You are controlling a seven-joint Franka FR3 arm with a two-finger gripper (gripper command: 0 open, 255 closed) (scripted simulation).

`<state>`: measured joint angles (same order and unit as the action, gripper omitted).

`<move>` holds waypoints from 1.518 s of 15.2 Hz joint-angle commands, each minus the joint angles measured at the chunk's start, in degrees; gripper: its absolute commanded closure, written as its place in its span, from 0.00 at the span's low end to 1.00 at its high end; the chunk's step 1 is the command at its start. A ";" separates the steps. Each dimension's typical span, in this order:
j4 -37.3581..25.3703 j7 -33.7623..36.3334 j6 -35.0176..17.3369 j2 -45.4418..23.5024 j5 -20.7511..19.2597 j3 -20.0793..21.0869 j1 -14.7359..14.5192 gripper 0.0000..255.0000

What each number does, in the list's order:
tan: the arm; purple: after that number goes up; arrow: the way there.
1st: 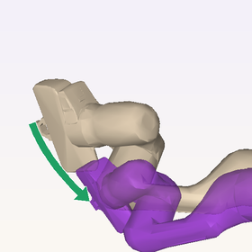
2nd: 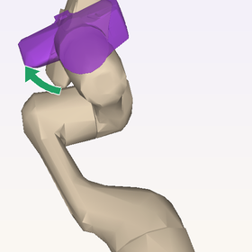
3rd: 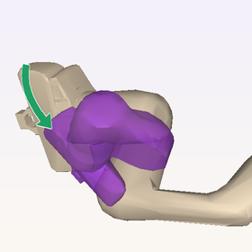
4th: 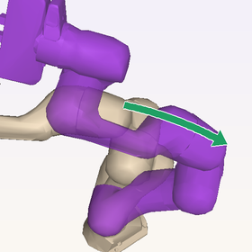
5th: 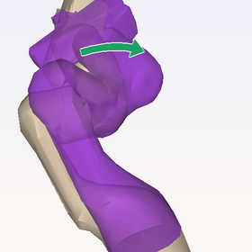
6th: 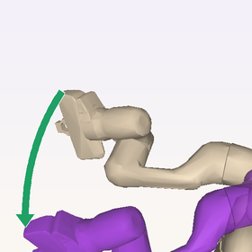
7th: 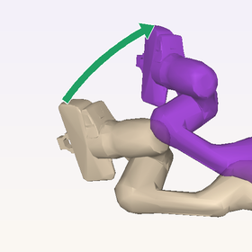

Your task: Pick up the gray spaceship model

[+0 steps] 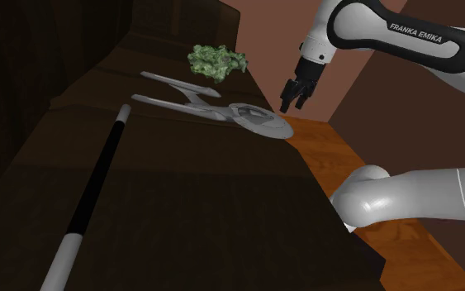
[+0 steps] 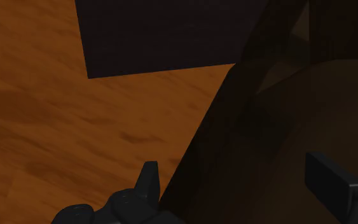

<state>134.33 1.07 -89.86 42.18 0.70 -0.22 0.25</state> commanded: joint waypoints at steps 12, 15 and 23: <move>-13.51 -10.68 -1.54 -12.40 1.30 7.66 -10.48 0.00; -16.98 -13.49 -1.48 -15.08 1.29 9.92 -13.02 0.00; -25.00 -20.56 -0.84 -20.61 0.71 15.96 -19.16 0.00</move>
<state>110.21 -18.55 -90.96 21.99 1.49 15.14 -18.24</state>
